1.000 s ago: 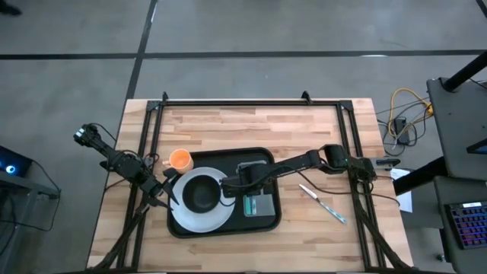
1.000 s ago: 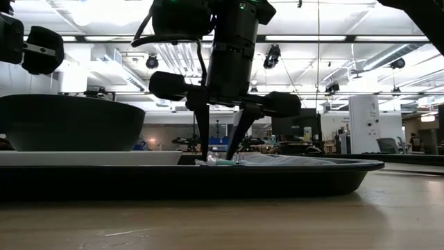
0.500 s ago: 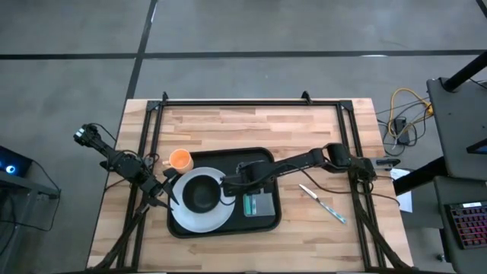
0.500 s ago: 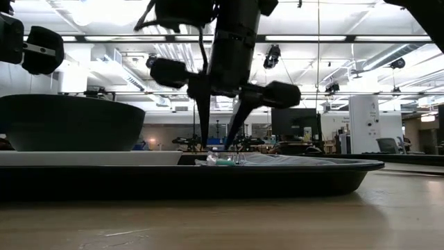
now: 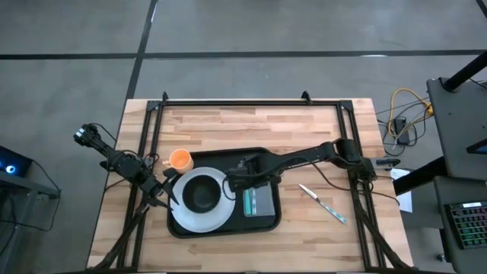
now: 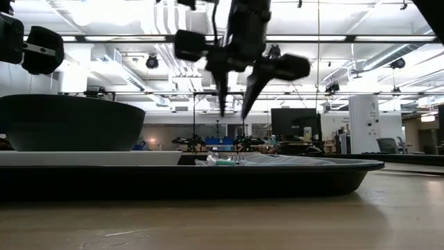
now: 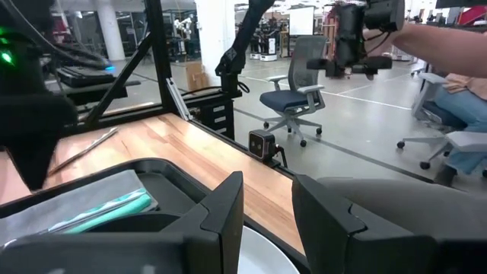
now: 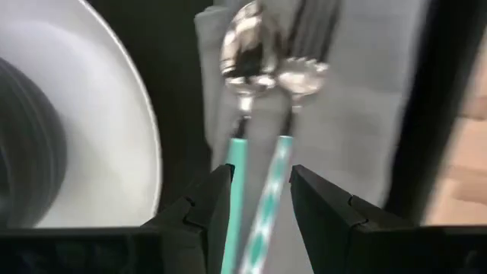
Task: Set up tray
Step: Put the white patterned knife on the gray napkin to the right of the white patterned fork
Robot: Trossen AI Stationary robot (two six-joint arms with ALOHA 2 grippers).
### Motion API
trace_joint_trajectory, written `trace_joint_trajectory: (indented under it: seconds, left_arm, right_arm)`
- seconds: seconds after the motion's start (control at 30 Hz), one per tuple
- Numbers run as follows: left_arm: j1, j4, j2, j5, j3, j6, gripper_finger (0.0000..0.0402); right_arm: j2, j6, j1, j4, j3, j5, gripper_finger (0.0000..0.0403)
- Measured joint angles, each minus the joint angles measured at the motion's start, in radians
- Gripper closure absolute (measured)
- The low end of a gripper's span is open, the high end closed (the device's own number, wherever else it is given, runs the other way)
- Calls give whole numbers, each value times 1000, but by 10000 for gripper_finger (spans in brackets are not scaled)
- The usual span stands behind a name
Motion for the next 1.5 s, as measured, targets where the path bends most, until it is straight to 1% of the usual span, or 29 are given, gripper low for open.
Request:
trace_joint_trajectory:
  seconds: [0.13, 0.23, 0.3, 0.37, 0.47, 0.57, 0.7, 0.9, 1.0, 1.1, 1.17, 1.27, 1.37, 1.5]
  left_arm:
    - [0, 0, 0, 0, 0, 0, 306]
    - [0, 0, 0, 0, 0, 0, 306]
    - [0, 0, 0, 0, 0, 0, 306]
    - [0, 0, 0, 0, 0, 0, 306]
    - [0, 0, 0, 0, 0, 0, 306]
    - [0, 0, 0, 0, 0, 0, 306]
    - [0, 0, 0, 0, 0, 0, 306]
    - [0, 0, 0, 0, 0, 0, 306]
    - [0, 0, 0, 0, 0, 0, 306]
    - [0, 0, 0, 0, 0, 0, 306]
    - [0, 0, 0, 0, 0, 0, 306]
    - [0, 0, 0, 0, 0, 0, 306]
    - [0, 0, 0, 0, 0, 0, 306]
    - [0, 0, 0, 0, 0, 0, 306]
  right_arm:
    - [-48, -47, -7, -46, -1, 28, 273]
    - [-76, -94, -16, -57, -5, 29, 274]
    - [-92, -100, -23, -106, -12, 29, 275]
    - [-116, -97, -28, -160, -26, 18, 275]
    - [-173, -111, -30, -169, -74, 21, 271]
    - [-244, -120, -30, -160, -145, 33, 262]
    - [-349, -121, -21, -143, -275, 34, 248]
    - [-473, -188, -5, 37, -534, 32, 231]
    - [-518, -223, -5, 83, -657, 6, 227]
    - [-570, -240, -3, 133, -754, -44, 224]
    - [-603, -268, 4, 167, -806, -88, 223]
    - [-647, -325, 40, 196, -871, -119, 223]
    - [-688, -331, 86, 189, -918, -129, 227]
    - [-755, -298, 154, 190, -984, -125, 232]
